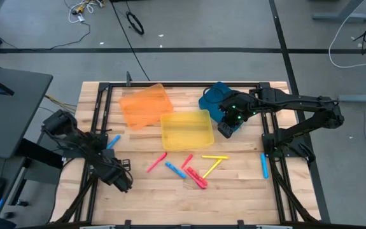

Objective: Pick & Place Markers
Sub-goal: Put the blue pen into the blue bin

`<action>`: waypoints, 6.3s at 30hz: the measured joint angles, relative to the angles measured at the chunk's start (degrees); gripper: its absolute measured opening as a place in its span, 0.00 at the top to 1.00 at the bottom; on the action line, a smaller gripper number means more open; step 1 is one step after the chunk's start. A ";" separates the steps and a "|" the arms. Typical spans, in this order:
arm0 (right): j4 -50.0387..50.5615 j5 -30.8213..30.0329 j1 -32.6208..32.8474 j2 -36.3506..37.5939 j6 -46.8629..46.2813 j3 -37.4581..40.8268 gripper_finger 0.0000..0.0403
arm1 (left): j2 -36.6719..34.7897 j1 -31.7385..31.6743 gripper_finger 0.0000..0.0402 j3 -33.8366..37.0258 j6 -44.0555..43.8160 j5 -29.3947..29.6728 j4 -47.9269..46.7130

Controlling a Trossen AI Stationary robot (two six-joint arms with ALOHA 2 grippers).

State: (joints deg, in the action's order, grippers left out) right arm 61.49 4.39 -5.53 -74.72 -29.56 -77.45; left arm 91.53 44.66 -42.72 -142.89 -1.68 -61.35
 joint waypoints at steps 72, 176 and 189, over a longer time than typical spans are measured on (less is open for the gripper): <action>-5.31 1.22 -0.05 0.00 -6.01 0.00 0.92 | -0.16 5.77 0.88 0.38 13.93 12.24 5.87; -72.94 7.06 -5.74 -2.49 12.32 -0.04 0.47 | -11.77 -46.49 0.88 -41.70 133.64 16.81 62.27; -72.95 7.13 -5.91 -2.49 12.47 -0.04 0.73 | -11.63 -46.49 0.88 -41.70 133.44 16.86 62.43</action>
State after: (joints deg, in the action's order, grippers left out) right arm -11.46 11.51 -11.44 -77.21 -17.09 -77.49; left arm 79.90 -1.83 -84.42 -9.45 15.18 1.08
